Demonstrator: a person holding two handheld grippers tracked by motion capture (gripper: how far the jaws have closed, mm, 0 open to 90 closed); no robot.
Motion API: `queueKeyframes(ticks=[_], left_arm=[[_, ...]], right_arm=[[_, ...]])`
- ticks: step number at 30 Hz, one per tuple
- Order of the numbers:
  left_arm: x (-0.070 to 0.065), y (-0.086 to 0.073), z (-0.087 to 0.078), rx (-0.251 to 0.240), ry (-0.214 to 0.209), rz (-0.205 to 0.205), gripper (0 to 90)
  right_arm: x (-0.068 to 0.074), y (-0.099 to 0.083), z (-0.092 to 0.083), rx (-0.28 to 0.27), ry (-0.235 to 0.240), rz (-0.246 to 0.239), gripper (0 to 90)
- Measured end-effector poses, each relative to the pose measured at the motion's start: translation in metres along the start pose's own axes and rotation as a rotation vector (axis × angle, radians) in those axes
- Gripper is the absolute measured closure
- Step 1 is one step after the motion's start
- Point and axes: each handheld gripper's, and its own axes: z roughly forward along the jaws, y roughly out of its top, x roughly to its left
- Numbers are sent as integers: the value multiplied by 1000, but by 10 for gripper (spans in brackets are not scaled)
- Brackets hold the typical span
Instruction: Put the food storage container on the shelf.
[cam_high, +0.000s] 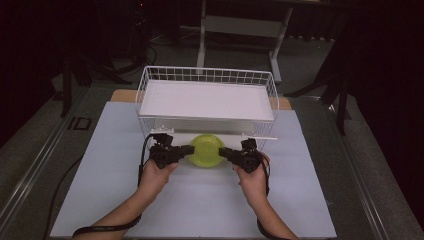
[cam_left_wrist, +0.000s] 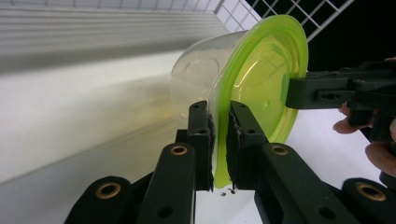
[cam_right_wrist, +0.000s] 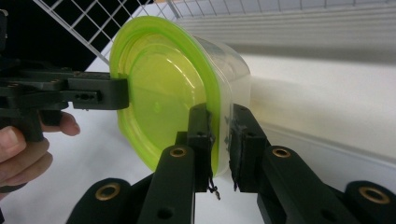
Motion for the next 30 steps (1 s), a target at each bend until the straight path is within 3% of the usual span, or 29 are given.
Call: queueKeyframes(ticks=[3, 9, 12, 15, 16, 18, 21, 24, 30], left_arm=[[5, 0, 3, -8, -2, -11, 818], [18, -4, 13, -12, -52, -49, 817], [21, -4, 17, -21, -65, -43, 817], [24, -3, 22, -17, -51, -46, 816], [25, -2, 24, -13, -46, -66, 815], [27, -2, 26, -11, -28, -56, 815], [31, -1, 29, -15, -40, -73, 813], [29, 2, 31, -15, -25, -54, 808], [30, 5, 34, -31, -7, -60, 788]], right_arm=[[-1, 3, 5, 4, -8, 15, 801], [-7, 5, 14, 34, -34, 35, 800], [-11, 6, 17, 40, -47, 41, 799], [-14, 7, 21, 43, -62, 49, 799], [-14, 7, 23, 44, -66, 49, 798], [-15, 8, 26, 41, -78, 42, 799], [-17, 9, 30, 40, -84, 51, 798], [-20, 10, 31, 35, -81, 71, 797], [-22, 13, 33, 11, -77, 88, 790]])
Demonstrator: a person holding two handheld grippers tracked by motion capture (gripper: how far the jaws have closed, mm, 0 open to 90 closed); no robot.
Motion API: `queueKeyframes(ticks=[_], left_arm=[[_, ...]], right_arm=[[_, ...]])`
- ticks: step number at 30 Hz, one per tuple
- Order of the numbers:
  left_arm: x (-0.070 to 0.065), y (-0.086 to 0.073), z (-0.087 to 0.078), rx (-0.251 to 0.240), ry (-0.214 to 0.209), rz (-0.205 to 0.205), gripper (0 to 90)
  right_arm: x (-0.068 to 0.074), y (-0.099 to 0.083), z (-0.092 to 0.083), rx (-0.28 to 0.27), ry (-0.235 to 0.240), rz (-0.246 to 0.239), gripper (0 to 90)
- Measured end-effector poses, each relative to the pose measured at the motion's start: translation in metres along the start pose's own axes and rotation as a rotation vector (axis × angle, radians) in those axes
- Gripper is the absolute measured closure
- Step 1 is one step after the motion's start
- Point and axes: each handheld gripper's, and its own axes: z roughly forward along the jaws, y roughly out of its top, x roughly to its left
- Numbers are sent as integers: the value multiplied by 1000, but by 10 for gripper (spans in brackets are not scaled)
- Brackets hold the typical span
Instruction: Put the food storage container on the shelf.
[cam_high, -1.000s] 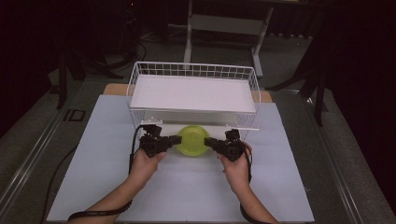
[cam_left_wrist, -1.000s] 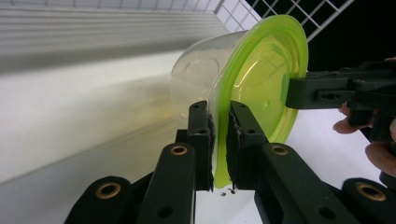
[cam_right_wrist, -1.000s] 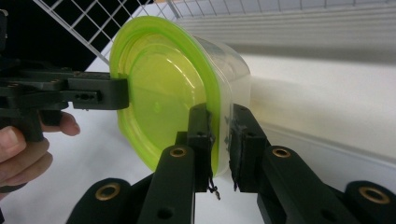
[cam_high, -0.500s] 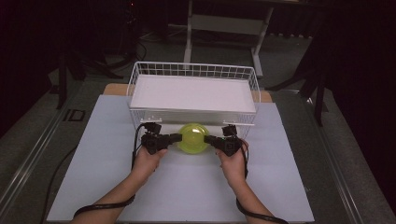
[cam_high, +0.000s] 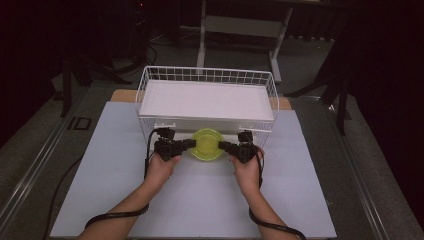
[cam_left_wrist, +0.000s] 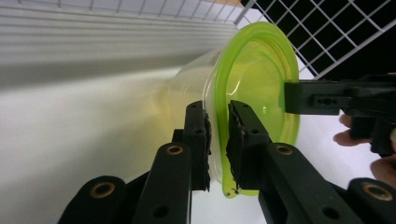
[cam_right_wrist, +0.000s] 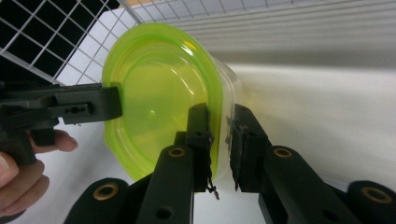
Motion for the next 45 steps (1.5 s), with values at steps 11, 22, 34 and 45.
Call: queueKeyframes(ticks=[11, 22, 34, 45], left_arm=[[4, 7, 7, -25, 12, -34, 763], [12, 12, 14, -29, 32, -58, 688], [18, 9, 2, -84, 60, -48, 462], [20, -10, -13, -88, 20, -105, 393]], right_arm=[[1, 8, 4, -32, -62, -27, 733], [0, 13, 12, -35, -90, -39, 689], [2, 9, 3, -67, -75, -40, 610], [19, -15, -8, -77, -35, -155, 602]])
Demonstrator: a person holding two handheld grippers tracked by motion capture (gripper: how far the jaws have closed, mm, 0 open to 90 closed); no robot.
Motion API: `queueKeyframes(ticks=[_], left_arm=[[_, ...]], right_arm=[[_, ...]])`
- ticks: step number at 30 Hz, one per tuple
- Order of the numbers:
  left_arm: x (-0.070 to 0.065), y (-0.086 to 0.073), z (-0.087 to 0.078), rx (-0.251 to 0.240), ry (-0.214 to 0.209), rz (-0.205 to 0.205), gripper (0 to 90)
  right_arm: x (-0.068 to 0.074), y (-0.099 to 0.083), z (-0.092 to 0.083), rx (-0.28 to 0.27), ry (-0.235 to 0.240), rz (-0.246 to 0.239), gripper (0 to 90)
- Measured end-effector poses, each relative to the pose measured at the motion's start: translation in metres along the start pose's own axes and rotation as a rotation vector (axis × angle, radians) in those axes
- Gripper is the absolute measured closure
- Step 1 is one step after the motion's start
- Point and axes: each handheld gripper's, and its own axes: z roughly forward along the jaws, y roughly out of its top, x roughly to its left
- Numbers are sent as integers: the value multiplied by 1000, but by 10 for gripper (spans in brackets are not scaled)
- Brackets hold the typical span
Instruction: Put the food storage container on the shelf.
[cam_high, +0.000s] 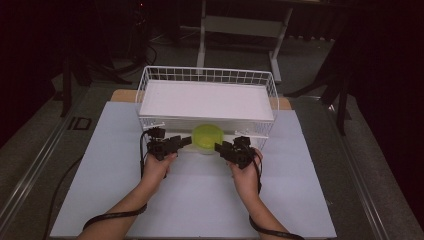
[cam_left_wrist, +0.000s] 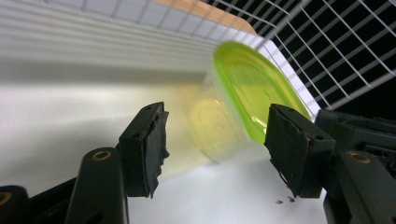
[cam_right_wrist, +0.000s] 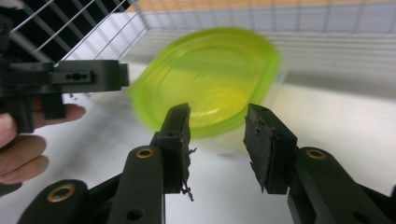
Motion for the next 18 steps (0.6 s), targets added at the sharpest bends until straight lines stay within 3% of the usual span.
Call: queueKeyframes(ticks=[4, 7, 10, 12, 16, 17, 18], left_arm=[[-3, -9, -5, 11, -7, -1, 394], [-7, -15, -10, 14, -17, 34, 393], [-12, -22, -13, 24, -18, 77, 393], [-14, -27, -17, 18, -35, 80, 393], [-19, -37, -23, 0, -72, 177, 322], [-19, -37, -23, 0, -72, 177, 308], [-20, -41, -26, -6, -88, 228, 308]], right_arm=[[9, -8, -2, 0, 21, -25, 616], [14, -17, -1, 18, 28, -42, 665], [18, -24, 5, 59, 15, -71, 868], [20, -27, 9, 82, 11, -89, 898], [24, -27, 17, 101, -1, -111, 898], [24, -27, 17, 101, -1, -111, 898], [24, -27, 19, 100, 1, -107, 898]])
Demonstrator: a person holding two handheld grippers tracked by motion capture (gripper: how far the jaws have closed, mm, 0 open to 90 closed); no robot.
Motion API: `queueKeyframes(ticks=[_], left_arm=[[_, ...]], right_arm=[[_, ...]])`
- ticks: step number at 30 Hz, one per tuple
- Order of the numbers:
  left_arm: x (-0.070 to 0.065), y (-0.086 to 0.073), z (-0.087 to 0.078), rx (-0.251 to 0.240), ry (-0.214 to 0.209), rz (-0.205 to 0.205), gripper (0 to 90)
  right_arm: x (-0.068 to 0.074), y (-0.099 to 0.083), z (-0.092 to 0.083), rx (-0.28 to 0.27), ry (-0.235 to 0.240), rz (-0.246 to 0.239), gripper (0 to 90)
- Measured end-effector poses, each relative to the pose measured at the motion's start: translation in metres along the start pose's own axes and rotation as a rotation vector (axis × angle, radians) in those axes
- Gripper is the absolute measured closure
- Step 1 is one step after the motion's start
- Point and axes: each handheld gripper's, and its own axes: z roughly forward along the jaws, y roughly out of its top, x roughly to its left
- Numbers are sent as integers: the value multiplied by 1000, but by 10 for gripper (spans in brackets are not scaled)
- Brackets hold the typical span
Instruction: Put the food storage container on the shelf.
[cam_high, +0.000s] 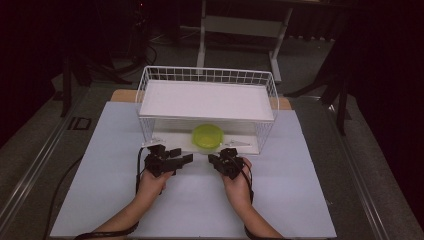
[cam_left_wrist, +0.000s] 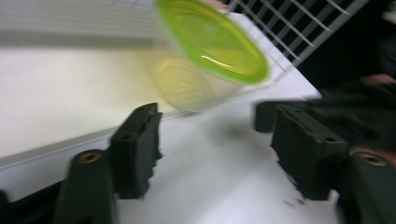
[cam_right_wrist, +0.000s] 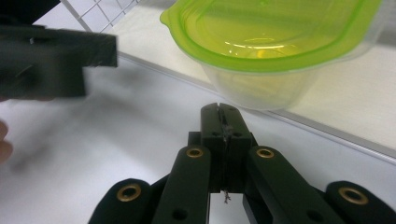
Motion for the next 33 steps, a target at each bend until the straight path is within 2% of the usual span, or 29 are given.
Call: queueKeyframes(ticks=[3, 7, 11, 13, 18, 25, 29, 33], left_arm=[[-2, -5, -4, -29, 13, 34, 149], [-4, -10, -8, -50, 33, 80, 59], [-6, -13, -10, -56, 37, 114, 56], [-6, -15, -10, -55, 44, 130, 55], [-9, -18, -10, -64, 59, 155, 30], [-16, -20, -11, -98, 35, 174, 25], [-18, -21, -11, -129, 3, 186, 25], [-18, -20, -10, -127, -4, 199, 25]], right_arm=[[-1, 4, 7, 2, -13, 19, 898], [-4, 9, 13, 9, -21, 35, 898], [-6, 14, 18, 1, -28, 53, 898], [-7, 16, 20, -5, -18, 78, 898], [-9, 19, 26, -4, -29, 79, 898], [-13, 26, 38, 6, -54, 78, 886], [-15, 27, 40, -1, -45, 102, 868], [-11, 22, 34, 3, -30, 87, 854]])
